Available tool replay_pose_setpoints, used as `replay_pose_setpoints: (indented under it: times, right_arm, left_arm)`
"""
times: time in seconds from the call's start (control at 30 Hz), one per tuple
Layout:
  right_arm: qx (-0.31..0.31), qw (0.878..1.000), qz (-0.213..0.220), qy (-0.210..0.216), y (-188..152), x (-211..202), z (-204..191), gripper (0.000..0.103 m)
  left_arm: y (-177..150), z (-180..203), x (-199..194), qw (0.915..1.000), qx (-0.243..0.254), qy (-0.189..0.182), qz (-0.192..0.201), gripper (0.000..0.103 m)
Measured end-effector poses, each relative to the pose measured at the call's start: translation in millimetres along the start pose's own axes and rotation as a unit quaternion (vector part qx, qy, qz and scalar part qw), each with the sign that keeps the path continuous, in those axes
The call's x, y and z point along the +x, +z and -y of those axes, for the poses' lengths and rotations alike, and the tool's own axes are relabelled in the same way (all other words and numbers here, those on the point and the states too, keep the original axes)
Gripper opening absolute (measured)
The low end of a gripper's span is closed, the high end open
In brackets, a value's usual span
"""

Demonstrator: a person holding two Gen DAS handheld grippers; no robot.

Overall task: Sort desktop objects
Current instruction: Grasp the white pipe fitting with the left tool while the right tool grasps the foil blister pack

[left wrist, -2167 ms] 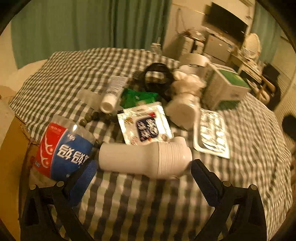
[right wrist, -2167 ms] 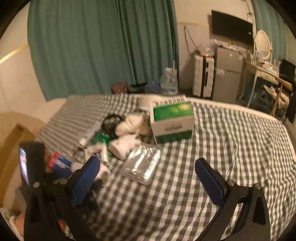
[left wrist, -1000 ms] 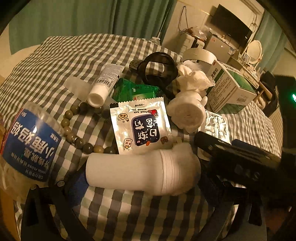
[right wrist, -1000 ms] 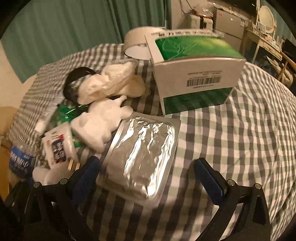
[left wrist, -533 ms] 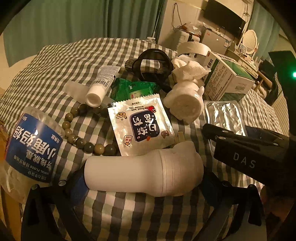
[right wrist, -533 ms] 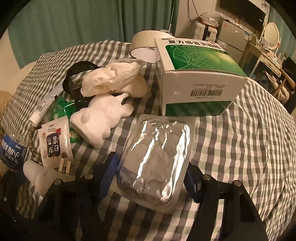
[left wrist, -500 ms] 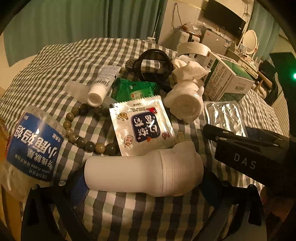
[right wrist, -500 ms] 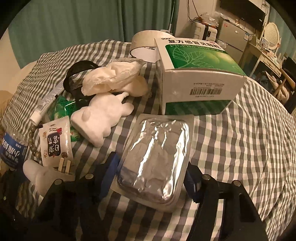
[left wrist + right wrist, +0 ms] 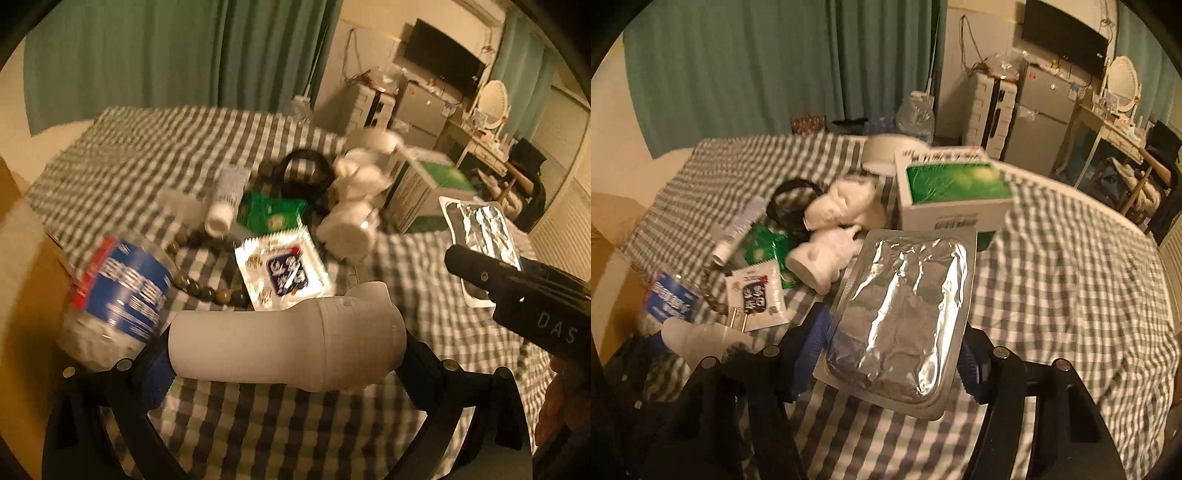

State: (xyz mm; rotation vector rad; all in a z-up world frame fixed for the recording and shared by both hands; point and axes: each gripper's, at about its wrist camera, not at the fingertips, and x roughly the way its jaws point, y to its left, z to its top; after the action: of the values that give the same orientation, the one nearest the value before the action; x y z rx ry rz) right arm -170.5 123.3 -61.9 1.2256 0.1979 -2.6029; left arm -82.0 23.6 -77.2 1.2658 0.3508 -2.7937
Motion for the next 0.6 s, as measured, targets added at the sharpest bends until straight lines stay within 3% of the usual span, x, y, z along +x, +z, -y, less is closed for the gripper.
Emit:
replay_pose_setpoints:
  times: [0.37, 0.47, 0.6]
  right_arm:
    - [-0.014, 0.997, 0.068, 0.039, -11, -101, -23, 0.064]
    - [-0.025, 0.995, 0.081, 0.051, -9, -126, -41, 0.064]
    - [-0.036, 0.990, 0.100, 0.090, -2, -153, -81, 0.064]
  left_arm:
    - [18, -23, -107, 0.9982, 0.001, 0.003, 0.060, 0.102]
    - [23, -41, -146, 0.9961, -0.013, 0.038, 0.079, 0.102]
    - [29, -84, -197, 0.9903, -0.044, 0.057, 0.119, 0.102]
